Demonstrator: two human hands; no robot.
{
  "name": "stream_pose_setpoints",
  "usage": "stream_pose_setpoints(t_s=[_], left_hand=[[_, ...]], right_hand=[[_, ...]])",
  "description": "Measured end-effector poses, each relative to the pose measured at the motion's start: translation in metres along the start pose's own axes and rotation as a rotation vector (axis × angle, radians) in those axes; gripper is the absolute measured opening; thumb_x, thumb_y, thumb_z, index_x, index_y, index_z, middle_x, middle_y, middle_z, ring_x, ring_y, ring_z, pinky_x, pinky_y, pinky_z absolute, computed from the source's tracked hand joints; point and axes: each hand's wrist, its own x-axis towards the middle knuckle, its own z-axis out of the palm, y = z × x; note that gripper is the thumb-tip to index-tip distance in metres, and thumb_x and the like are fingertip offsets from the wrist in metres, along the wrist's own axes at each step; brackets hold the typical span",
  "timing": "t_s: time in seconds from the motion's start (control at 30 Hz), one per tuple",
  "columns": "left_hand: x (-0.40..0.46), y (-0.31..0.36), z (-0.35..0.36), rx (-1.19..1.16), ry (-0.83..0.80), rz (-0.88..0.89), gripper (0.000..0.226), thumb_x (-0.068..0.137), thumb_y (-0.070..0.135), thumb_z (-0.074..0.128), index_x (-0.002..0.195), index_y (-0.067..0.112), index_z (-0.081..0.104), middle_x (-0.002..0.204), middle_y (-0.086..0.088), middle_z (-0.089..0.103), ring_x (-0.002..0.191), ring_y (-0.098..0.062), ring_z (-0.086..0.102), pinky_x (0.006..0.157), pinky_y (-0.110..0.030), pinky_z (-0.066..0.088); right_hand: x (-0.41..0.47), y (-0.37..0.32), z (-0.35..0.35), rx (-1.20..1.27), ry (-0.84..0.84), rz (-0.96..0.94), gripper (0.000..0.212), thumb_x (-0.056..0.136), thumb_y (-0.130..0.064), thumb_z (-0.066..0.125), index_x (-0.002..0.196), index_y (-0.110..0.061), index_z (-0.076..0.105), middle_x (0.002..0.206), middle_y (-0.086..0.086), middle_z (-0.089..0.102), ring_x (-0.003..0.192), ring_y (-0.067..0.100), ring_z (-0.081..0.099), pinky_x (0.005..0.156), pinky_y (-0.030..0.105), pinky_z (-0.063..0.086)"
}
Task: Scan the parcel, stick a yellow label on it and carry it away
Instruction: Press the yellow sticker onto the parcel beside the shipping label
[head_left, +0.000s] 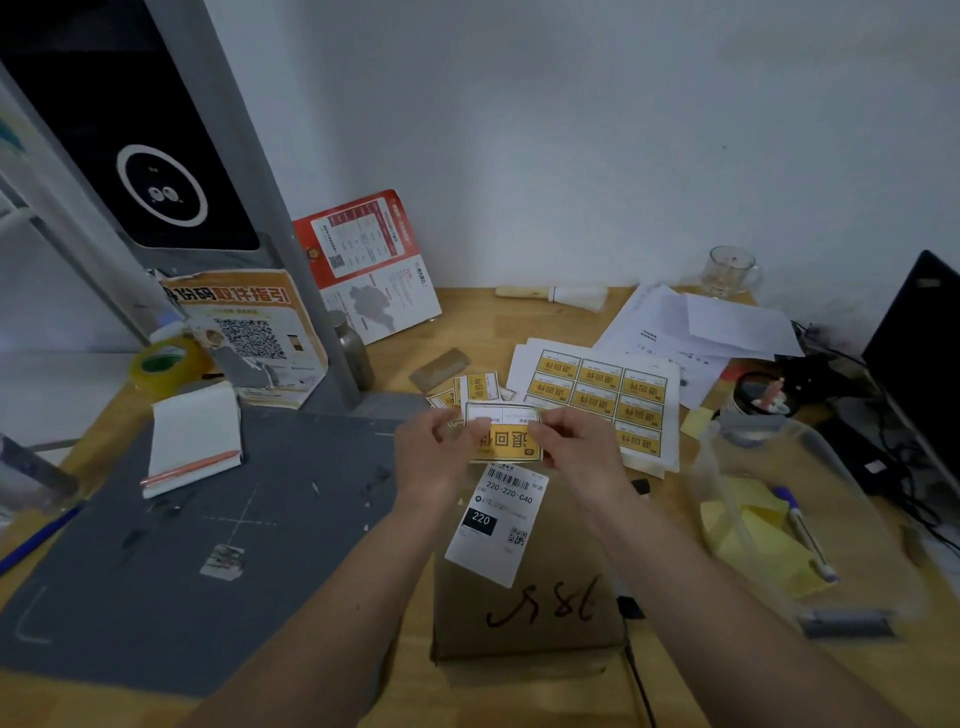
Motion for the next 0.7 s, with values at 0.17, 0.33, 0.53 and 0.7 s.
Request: stream_pose_setpoints(t_s=[0.17,0.33,0.53,0.7], left_hand=[[0.001,0.001,0.006,0.428,0.051,0.429,0.079,0.069,0.033,0.080,0.136,0.028,0.038,0.136,0.005,0.041,0.129,-0.015,0.031,0.105,-0.032,0.032],[0.002,0.003,0.017,0.552,-0.203,0.651,0.059,0.080,0.019,0.070,0.133,0.031,0.045,0.104,0.006,0.069,0.110,-0.023,0.055,0.099,-0.042,0.042],[-0.003,-0.001,0.020,0.395,-0.184,0.521,0.050,0.084,0.011,0.066,0.128,0.029,0.051,0.087,0.006,0.069,0.086,-0.014,0.064,0.073,-0.023,0.052],[-0.004,0.004,0.020,-0.072,-0.191,0.155,0.018,0.080,0.020,0.072,0.093,0.026,0.061,0.090,-0.001,0.065,0.082,-0.015,0.060,0.066,-0.020,0.046]], right_hand=[[0.005,0.005,-0.008,-0.452,0.002,-0.273,0.010,0.088,-0.009,0.062,0.090,-0.015,0.070,0.087,-0.001,0.067,0.085,0.017,0.062,0.077,0.033,0.052],[0.000,0.007,-0.011,-0.759,-0.044,-0.460,0.019,0.088,-0.009,0.060,0.099,-0.020,0.071,0.094,-0.002,0.067,0.094,0.017,0.050,0.077,0.032,0.044],[-0.009,0.004,-0.012,-0.463,0.029,-0.266,0.067,0.083,-0.011,0.065,0.142,-0.021,0.034,0.110,0.000,0.057,0.109,0.017,0.053,0.091,0.037,0.048],[-0.006,0.015,-0.012,-0.177,-0.025,0.048,0.049,0.080,-0.023,0.072,0.123,-0.011,0.053,0.112,0.004,0.061,0.097,0.015,0.058,0.076,0.028,0.048]])
